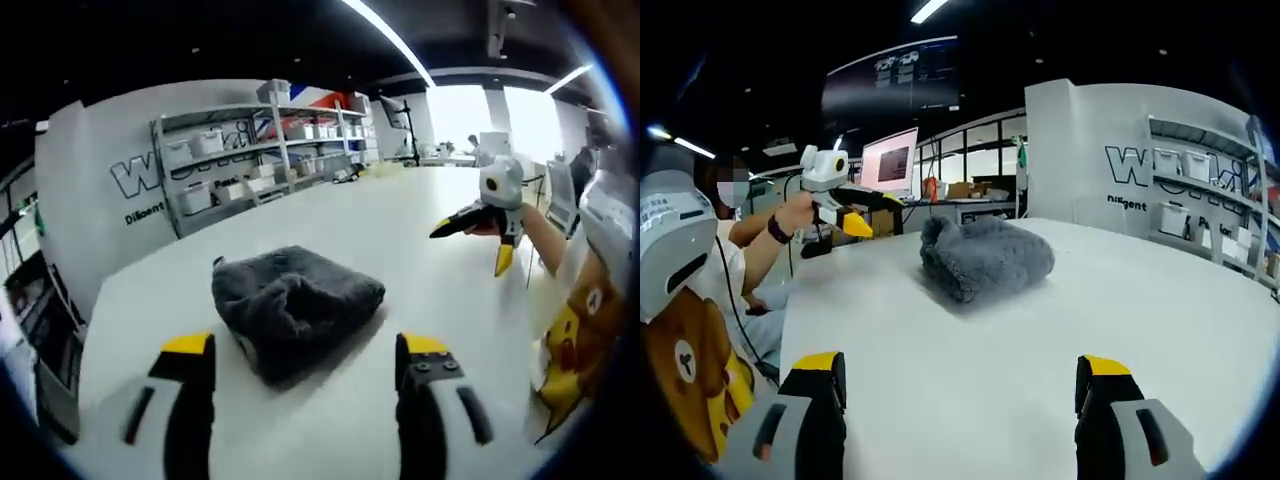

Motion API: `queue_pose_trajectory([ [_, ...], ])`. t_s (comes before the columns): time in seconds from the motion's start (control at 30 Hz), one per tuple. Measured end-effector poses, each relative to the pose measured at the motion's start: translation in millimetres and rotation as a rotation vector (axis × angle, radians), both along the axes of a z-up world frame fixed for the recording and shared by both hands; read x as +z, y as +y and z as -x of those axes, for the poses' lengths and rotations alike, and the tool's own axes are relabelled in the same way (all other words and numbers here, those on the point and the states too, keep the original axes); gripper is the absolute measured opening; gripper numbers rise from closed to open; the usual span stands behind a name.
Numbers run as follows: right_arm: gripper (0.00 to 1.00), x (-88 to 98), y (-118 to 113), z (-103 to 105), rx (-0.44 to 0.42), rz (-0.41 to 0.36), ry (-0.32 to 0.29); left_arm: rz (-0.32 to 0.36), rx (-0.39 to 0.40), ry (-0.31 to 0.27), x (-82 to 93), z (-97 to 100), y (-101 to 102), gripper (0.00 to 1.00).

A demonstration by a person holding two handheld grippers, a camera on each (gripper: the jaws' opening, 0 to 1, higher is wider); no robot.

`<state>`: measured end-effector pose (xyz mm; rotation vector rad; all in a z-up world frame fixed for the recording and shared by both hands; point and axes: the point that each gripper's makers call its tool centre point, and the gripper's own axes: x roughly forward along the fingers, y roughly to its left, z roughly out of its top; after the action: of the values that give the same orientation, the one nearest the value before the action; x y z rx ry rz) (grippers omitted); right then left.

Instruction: Fold the towel on the table until its edges align and the towel forms a compact rectangular stack.

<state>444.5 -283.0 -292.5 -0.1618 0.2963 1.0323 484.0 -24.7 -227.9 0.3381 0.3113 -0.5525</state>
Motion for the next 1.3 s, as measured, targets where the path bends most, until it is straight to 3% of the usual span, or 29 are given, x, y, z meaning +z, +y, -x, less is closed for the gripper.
queue_pose_trajectory([
  [0.17,1.0,-3.4,0,3,0.009,0.001,0.009,-0.012,-0.007,-0.022,6.2,-24.4,-9,0.59],
  [0.23,1.0,-5.0,0,4,0.013,0.005,0.01,-0.093,0.008,-0.039,2.5,-39.7,-7,0.53],
  [0.3,1.0,-5.7,-1,6,0.016,0.008,0.01,-0.132,0.002,-0.05,-0.6,-47.8,-9,0.44],
  [0.37,1.0,-6.4,-1,6,0.018,0.011,0.01,-0.139,-0.014,-0.049,-3.5,-53.5,-15,0.32],
  [0.5,1.0,-8.4,-1,7,0.026,0.011,0.013,-0.133,-0.066,-0.029,-8.8,-54.0,-31,0.21],
  [0.63,1.0,-9.7,0,8,0.034,0.01,0.016,-0.188,-0.045,-0.026,-12.6,-55.5,-25,0.12],
  [0.93,1.0,-11.8,3,10,0.055,0.013,0.019,-0.192,-0.023,0.002,-15.2,-46.8,-4,0.09],
  [1.3,1.0,-11.4,6,13,0.075,0.008,0.025,-0.237,-0.002,0.1,-54.2,-42.9,15,0.09],
])
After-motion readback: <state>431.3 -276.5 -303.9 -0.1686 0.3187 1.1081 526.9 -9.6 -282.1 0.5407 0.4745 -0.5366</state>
